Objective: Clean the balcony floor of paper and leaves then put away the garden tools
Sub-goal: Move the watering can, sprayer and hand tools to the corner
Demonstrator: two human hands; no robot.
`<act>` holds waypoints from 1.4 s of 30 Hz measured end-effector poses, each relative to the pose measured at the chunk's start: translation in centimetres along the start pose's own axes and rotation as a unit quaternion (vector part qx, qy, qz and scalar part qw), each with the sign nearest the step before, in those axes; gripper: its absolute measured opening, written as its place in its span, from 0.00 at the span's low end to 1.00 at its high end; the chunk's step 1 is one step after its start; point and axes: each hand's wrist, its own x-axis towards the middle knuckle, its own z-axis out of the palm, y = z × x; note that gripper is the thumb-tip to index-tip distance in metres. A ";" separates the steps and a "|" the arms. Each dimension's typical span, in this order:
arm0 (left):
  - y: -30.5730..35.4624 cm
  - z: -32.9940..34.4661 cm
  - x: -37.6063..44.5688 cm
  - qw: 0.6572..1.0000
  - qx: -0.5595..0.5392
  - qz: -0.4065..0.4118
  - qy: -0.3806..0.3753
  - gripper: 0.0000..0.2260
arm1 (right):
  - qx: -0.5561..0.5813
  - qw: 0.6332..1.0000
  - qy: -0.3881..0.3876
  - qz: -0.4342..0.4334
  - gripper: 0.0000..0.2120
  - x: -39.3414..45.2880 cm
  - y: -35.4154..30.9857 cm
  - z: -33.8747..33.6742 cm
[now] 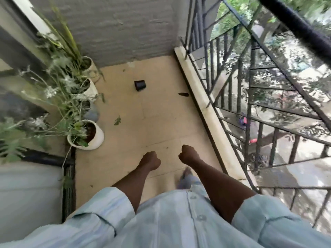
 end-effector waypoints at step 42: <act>10.6 -49.5 55.2 0.940 -0.250 -0.221 0.073 0.19 | -0.133 0.975 -0.133 -0.118 0.14 68.5 -40.1 -29.3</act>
